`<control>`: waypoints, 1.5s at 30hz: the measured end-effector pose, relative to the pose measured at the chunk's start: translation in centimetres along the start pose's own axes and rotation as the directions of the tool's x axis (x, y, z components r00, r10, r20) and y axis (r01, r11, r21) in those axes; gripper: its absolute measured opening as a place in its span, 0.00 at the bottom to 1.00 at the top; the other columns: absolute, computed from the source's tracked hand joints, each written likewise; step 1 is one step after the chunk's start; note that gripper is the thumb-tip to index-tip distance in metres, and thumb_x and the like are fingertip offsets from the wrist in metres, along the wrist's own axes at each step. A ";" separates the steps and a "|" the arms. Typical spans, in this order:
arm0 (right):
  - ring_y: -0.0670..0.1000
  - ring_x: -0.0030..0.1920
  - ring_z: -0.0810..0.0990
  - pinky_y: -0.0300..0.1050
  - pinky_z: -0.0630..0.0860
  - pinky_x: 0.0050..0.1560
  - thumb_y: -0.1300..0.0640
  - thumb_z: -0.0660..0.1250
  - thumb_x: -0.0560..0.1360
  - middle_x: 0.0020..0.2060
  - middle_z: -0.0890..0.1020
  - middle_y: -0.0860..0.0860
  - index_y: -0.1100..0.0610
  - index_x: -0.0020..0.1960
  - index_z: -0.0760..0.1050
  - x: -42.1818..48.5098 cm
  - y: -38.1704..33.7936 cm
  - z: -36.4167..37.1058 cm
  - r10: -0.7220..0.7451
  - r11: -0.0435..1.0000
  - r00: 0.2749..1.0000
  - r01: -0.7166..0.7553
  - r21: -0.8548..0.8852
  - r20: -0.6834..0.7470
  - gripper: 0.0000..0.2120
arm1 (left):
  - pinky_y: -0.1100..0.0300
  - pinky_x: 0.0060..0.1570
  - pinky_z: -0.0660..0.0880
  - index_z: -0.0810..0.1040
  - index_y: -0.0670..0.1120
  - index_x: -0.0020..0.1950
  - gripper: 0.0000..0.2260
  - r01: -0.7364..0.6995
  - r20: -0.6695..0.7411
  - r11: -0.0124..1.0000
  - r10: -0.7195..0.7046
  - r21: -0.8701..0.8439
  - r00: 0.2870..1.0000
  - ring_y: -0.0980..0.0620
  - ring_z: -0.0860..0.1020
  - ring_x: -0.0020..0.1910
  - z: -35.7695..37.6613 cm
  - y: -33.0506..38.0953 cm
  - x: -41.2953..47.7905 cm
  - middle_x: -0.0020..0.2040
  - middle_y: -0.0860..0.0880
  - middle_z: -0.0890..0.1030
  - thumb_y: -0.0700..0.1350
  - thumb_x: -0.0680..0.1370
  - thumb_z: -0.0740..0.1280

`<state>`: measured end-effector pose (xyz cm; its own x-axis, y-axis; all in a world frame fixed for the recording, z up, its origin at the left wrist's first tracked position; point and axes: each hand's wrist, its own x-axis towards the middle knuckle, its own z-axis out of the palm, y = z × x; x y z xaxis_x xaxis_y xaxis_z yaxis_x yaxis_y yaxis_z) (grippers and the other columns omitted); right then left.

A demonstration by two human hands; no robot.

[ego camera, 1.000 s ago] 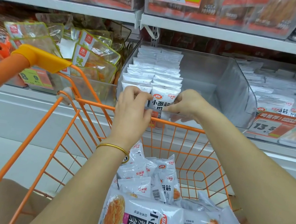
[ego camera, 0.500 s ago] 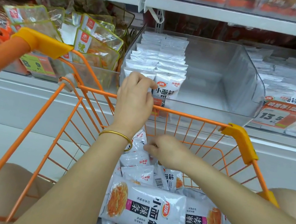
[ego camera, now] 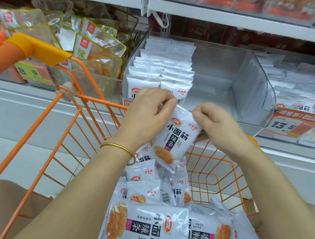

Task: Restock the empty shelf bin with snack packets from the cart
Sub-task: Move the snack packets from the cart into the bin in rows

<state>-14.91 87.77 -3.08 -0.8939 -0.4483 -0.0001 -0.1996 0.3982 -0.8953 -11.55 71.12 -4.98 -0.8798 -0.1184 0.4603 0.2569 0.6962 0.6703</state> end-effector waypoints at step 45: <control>0.56 0.58 0.78 0.48 0.74 0.58 0.62 0.67 0.75 0.61 0.78 0.56 0.61 0.63 0.72 24.5 7.1 -6.2 0.265 0.907 0.824 -0.389 -0.160 -0.501 0.17 | 0.39 0.67 0.61 0.76 0.45 0.63 0.24 -0.172 0.050 0.738 0.184 0.653 0.982 0.45 0.73 0.65 3.7 -1.2 6.6 0.64 0.44 0.77 0.55 0.78 0.49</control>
<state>-40.74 84.57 -6.65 -0.9904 0.1372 -0.0145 0.1028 0.6637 -0.7409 -19.15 72.07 -4.91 -0.8364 0.0475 0.5461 0.0797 0.9962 0.0354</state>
